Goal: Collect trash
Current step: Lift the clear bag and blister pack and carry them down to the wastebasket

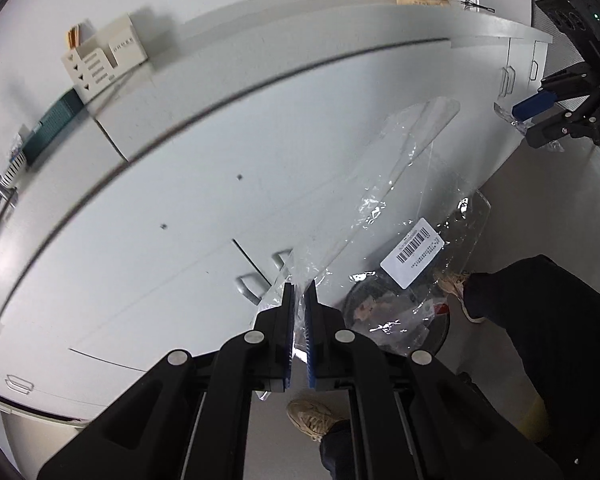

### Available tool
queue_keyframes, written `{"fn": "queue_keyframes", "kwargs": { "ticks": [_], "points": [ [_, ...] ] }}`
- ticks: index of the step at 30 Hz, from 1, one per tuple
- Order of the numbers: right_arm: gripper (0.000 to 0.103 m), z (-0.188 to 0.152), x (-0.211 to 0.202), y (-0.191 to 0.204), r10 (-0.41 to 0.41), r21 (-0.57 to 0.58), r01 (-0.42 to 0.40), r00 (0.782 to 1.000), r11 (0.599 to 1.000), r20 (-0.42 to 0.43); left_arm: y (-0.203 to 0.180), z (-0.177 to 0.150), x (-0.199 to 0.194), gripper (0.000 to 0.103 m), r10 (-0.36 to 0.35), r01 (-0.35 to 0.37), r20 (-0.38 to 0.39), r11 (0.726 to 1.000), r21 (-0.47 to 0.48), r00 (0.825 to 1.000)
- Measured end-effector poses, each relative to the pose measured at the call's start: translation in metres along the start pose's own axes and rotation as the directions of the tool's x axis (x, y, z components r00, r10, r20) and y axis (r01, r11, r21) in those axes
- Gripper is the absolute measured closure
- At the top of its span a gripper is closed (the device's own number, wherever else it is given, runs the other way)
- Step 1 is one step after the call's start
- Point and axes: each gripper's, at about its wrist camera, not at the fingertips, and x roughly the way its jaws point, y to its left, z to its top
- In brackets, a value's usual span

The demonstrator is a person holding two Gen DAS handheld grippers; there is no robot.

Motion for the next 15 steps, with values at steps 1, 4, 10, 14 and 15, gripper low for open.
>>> {"fn": "queue_keyframes", "kwargs": {
  "ticks": [1, 4, 10, 14, 15],
  "points": [
    [0.048, -0.005, 0.011, -0.001, 0.016, -0.006, -0.016, 1.000, 1.000, -0.021, -0.002, -0.005, 0.014, 0.097, -0.021, 0.021, -0.015, 1.000, -0.016, 1.000],
    [0.048, -0.017, 0.050, -0.004, 0.039, -0.018, -0.040, 0.996, 0.999, -0.078, -0.010, -0.019, 0.062, 0.097, -0.083, 0.078, -0.079, 0.994, -0.070, 0.993],
    [0.047, -0.037, 0.133, -0.019, 0.062, -0.019, -0.068, 0.971, 0.997, -0.231, -0.034, -0.042, 0.163, 0.097, -0.164, 0.138, -0.198, 0.981, -0.140, 0.966],
    [0.047, -0.046, 0.191, -0.022, 0.095, -0.026, -0.109, 0.939, 0.994, -0.330, -0.058, -0.062, 0.223, 0.097, -0.238, 0.185, -0.261, 0.960, -0.212, 0.936],
    [0.047, -0.047, 0.206, -0.023, 0.111, -0.020, -0.126, 0.929, 0.992, -0.352, -0.066, -0.068, 0.242, 0.097, -0.258, 0.195, -0.297, 0.955, -0.225, 0.919]
  ]
}}
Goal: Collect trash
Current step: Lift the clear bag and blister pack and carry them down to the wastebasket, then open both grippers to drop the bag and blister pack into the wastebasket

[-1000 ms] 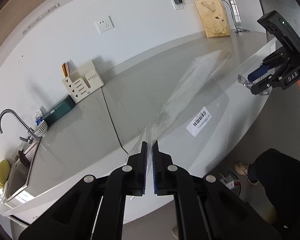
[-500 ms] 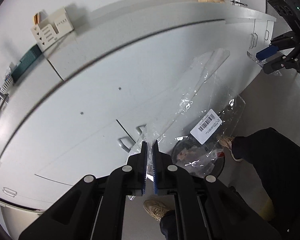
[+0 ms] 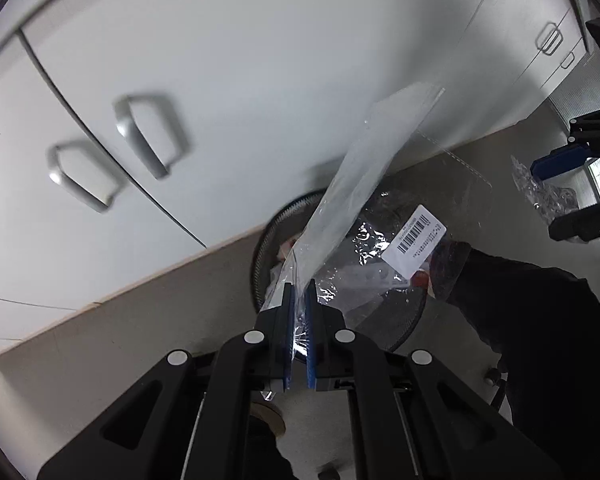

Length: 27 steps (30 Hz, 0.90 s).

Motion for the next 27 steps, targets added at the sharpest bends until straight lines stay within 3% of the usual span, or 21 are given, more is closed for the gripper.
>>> {"fn": "queue_keyframes", "kwargs": {
  "ticks": [3, 8, 9, 10, 11, 12, 17, 22, 27],
  "points": [
    [0.047, 0.009, 0.045, -0.002, 0.022, -0.015, -0.023, 0.998, 1.000, -0.062, -0.012, -0.006, 0.057, 0.097, -0.008, 0.007, -0.104, 1.000, -0.005, 0.995],
    [0.047, 0.031, 0.105, -0.006, 0.020, -0.056, -0.030, 0.986, 0.998, -0.167, -0.001, -0.012, 0.106, 0.092, -0.087, 0.071, -0.174, 0.993, -0.097, 0.981],
    [0.044, 0.030, 0.110, -0.009, 0.009, -0.061, -0.020, 0.984, 0.998, -0.178, 0.002, -0.014, 0.109, 0.082, -0.135, 0.113, -0.183, 0.985, -0.128, 0.974],
    [0.037, 0.031, 0.118, -0.010, 0.000, -0.067, -0.014, 0.980, 0.998, -0.199, 0.008, -0.015, 0.111, 0.044, -0.175, 0.146, -0.179, 0.975, -0.166, 0.968],
    [0.022, 0.024, 0.122, -0.016, -0.008, -0.073, -0.008, 0.976, 0.997, -0.217, 0.013, -0.018, 0.111, 0.002, -0.144, 0.112, -0.165, 0.976, -0.188, 0.976],
    [0.013, 0.025, 0.126, -0.015, -0.019, -0.079, 0.002, 0.976, 0.997, -0.218, 0.016, -0.019, 0.110, 0.009, -0.106, 0.075, -0.159, 0.979, -0.188, 0.982],
    [0.004, 0.021, 0.132, -0.009, -0.077, -0.137, 0.047, 0.971, 0.989, -0.228, 0.029, -0.018, 0.104, 0.004, -0.139, 0.105, -0.150, 0.971, -0.215, 0.979],
    [0.003, 0.009, 0.130, -0.006, -0.128, -0.161, 0.088, 0.958, 0.983, -0.258, 0.029, -0.019, 0.097, 0.004, -0.156, 0.128, -0.130, 0.970, -0.205, 0.979],
    [0.003, 0.002, 0.125, 0.002, -0.147, -0.176, 0.109, 0.964, 0.978, -0.223, 0.024, -0.021, 0.086, 0.004, -0.156, 0.127, -0.131, 0.970, -0.206, 0.979]
  ]
}}
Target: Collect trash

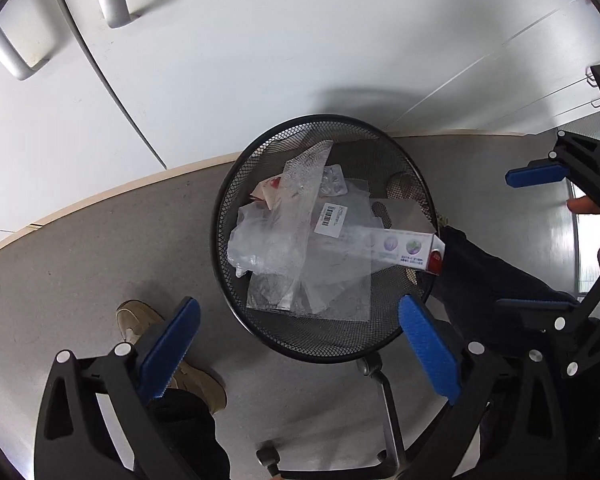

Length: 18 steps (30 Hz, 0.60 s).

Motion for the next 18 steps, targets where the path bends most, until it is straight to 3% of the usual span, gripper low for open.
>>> {"fn": "queue_keyframes", "kwargs": {
  "ticks": [9, 18],
  "points": [
    [0.003, -0.008, -0.011, 0.005, 0.001, 0.039, -0.003, 0.999, 0.999, 0.032, -0.002, -0.002, -0.009, 0.004, 0.018, -0.017, 0.029, 1.000, -0.013, 0.999],
    [0.003, -0.015, -0.016, 0.006, -0.013, 0.067, 0.008, 0.998, 0.998, 0.063, 0.000, -0.003, -0.007, 0.004, 0.154, -0.154, 0.033, 0.988, -0.013, 0.988]
  ]
}}
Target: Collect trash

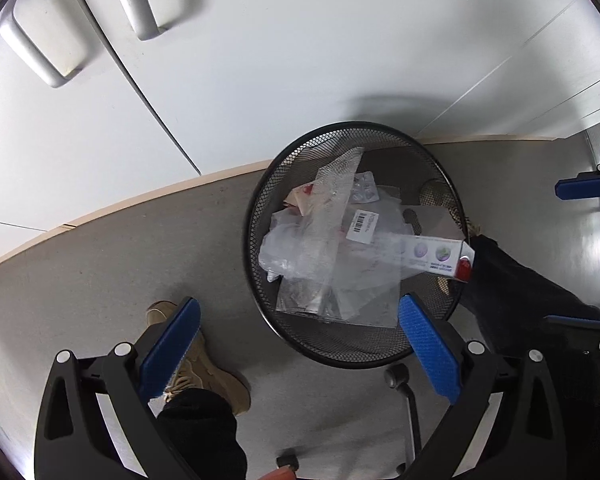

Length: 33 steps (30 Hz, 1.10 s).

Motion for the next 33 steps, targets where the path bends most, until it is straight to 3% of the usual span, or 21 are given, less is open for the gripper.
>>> {"fn": "queue_keyframes", "kwargs": {
  "ticks": [6, 20, 33],
  "points": [
    [0.003, -0.004, -0.003, 0.001, 0.011, 0.005, -0.011, 1.000, 1.000, 0.007, 0.001, 0.002, -0.002, 0.004, -0.025, 0.025, 0.008, 1.000, -0.006, 1.000],
    [0.003, -0.009, -0.006, 0.002, -0.017, 0.001, 0.017, 1.000, 1.000, 0.016, -0.003, 0.002, 0.003, 0.004, 0.030, -0.030, -0.012, 0.999, 0.017, 0.999],
    [0.003, -0.014, -0.010, 0.008, -0.017, -0.021, 0.017, 1.000, 1.000, 0.015, -0.013, 0.006, -0.002, 0.004, 0.006, -0.006, 0.012, 0.999, 0.045, 1.000]
  ]
}}
